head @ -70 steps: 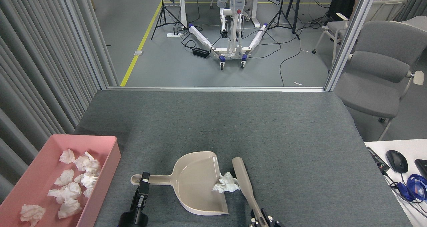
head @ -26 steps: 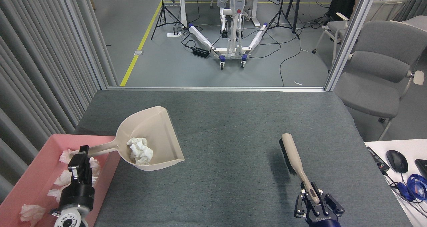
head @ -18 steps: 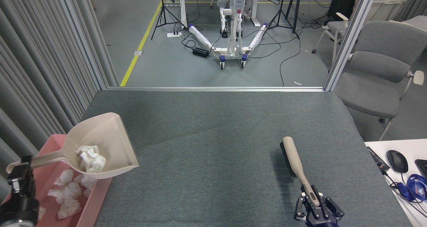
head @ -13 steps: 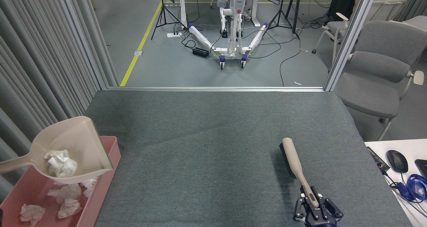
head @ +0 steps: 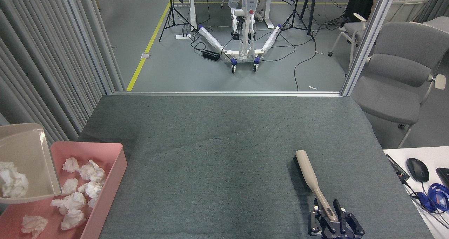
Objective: Sweep and dump garbage into bin
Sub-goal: 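Lift the dustpan with the left gripper and tip it over the pink bin, then lower the empty dustpan back onto the table with the left gripper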
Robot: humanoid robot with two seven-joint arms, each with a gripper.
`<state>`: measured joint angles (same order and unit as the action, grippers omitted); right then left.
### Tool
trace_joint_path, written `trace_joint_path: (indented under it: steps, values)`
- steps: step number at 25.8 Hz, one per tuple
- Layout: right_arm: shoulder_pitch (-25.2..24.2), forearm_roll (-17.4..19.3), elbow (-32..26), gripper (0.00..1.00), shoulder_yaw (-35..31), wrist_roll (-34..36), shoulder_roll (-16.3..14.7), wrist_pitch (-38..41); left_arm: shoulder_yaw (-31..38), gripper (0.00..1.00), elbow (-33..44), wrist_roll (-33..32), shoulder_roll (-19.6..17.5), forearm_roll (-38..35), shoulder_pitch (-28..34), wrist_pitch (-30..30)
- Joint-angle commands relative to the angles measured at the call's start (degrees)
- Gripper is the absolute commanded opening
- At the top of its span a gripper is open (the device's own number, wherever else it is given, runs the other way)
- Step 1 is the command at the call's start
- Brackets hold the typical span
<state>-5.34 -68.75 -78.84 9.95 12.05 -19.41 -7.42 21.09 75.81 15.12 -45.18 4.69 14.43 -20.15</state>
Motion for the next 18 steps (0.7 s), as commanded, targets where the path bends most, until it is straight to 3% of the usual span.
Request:
trace_joint_path:
  steps: [1, 5, 10, 15, 18]
  values:
    - [0.1, 0.0, 0.0, 0.8, 0.1, 0.3, -0.1, -0.3, 2.1, 0.0, 0.0, 0.0, -0.3, -4.8, 0.1, -2.0]
    - [-0.1, 0.1, -0.1, 0.87, 0.1, 1.7, -0.2, -0.3, 4.0, 0.0, -0.1, 1.1, -0.4, -12.9, -0.5, -1.1]
    - [-0.4, 0.2, -0.8, 0.88, 0.0, 2.0, -0.5, -0.4, 4.0, 0.0, -0.1, 1.1, -0.6, -12.9, -0.7, -1.7]
    - [-1.3, 0.1, -1.7, 0.89, 0.1, 3.6, -0.5, -0.4, 3.8, 0.0, 0.3, 1.0, -0.8, -6.6, -0.8, -3.1]
    - [-1.5, 0.1, -2.5, 0.89, 0.1, 3.6, -0.5, -0.4, 2.0, 0.0, -0.3, 0.5, -0.9, 2.7, -1.0, -7.8]
